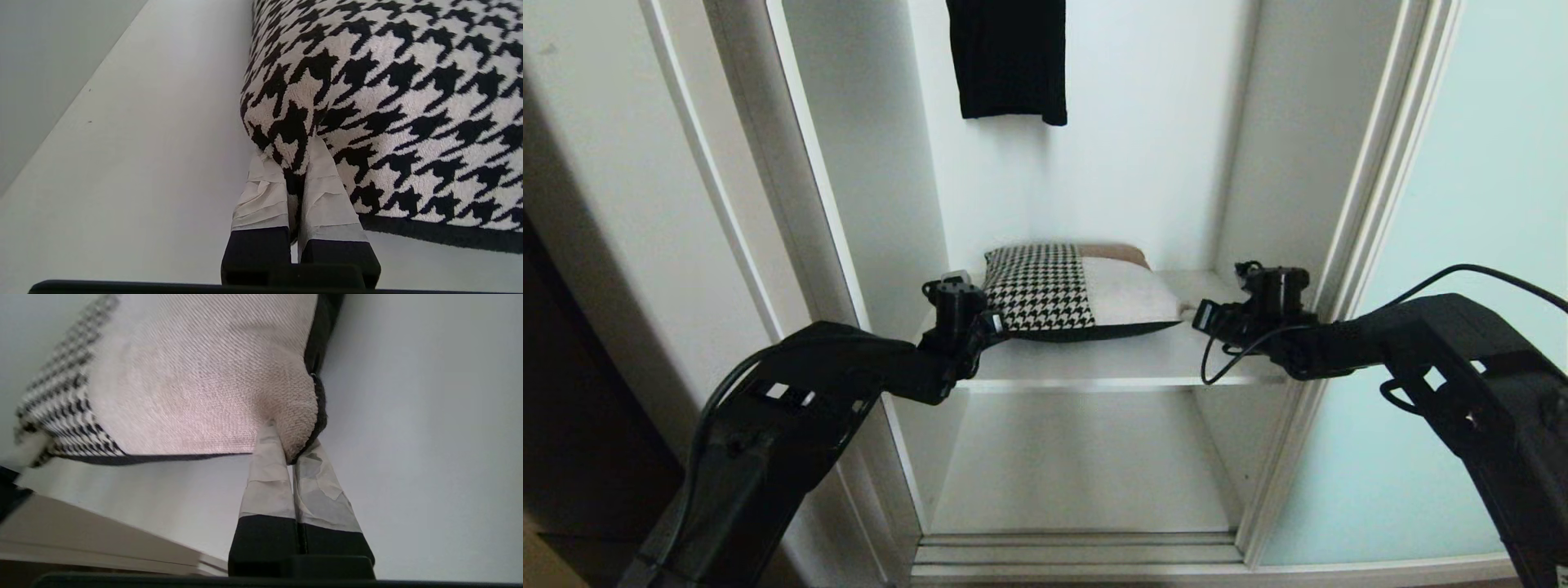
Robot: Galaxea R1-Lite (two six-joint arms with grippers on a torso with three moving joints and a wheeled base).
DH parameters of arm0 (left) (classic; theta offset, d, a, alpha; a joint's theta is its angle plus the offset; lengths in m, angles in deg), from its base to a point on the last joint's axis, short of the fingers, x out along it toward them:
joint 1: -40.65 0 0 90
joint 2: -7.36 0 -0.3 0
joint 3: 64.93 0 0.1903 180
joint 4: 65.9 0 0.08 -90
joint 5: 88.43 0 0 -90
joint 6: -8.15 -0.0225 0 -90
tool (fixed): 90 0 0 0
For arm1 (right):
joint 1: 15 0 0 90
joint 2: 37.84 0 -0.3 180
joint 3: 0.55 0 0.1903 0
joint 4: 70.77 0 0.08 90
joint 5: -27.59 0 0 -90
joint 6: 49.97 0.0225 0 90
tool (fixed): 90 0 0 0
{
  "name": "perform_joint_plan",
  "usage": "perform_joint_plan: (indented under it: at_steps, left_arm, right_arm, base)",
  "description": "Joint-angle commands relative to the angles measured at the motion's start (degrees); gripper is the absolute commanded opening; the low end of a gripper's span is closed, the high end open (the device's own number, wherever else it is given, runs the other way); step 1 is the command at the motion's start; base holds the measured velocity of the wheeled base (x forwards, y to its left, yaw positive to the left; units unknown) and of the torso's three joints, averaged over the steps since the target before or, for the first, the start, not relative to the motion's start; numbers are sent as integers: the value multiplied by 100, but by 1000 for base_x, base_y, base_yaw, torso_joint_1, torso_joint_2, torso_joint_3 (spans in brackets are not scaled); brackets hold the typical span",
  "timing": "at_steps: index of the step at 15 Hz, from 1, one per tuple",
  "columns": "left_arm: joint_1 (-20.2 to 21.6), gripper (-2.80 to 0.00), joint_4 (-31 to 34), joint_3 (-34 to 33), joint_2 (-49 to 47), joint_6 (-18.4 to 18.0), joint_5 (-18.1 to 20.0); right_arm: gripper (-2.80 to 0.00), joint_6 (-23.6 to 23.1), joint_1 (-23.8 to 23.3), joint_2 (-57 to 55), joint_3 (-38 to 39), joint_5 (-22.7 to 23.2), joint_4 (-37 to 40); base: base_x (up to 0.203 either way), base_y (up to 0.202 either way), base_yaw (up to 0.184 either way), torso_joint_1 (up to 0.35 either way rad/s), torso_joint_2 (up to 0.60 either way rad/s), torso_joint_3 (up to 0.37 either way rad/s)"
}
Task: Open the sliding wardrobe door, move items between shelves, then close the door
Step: Place the pillow on the higher shelf
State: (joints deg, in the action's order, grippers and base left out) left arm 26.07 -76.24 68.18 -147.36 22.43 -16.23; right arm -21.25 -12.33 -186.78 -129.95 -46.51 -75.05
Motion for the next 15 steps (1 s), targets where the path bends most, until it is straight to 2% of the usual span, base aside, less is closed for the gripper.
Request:
perform_joint_plan:
  at_steps: [1, 3, 5, 10, 11, 13, 15]
  left_arm:
    - [30, -280, 83, 100, -280, -16, 17]
    - [25, -280, 241, 109, -290, -21, 92]
    - [34, -280, 224, 109, -339, -30, 110]
    - [50, -280, 180, 109, -304, -28, 66]
    - [54, 0, 177, 107, -298, -25, 69]
    - [77, 0, 73, 73, -121, 64, 75]
    - [78, 0, -201, -294, 154, 167, 78]
  right_arm:
    - [-280, -173, 81, -273, -48, -139, 13]
    - [-280, -413, 118, -471, -176, -365, -28]
    - [-280, -652, 136, -740, -454, -802, -44]
    - [-280, -710, 181, -690, -409, -878, -100]
    - [-280, -695, 187, -676, -404, -878, -103]
    - [-280, -642, 205, -573, -284, -863, -113]
    - [-280, -622, 207, -299, 82, -815, -281]
  base:
    - [0, 0, 0, 0, 0, 0]
    - [0, 0, 0, 0, 0, 0]
    - [0, 0, 0, 0, 0, 0]
    - [0, 0, 0, 0, 0, 0]
    - [0, 0, 0, 0, 0, 0]
    - [0, 0, 0, 0, 0, 0]
    - [0, 0, 0, 0, 0, 0]
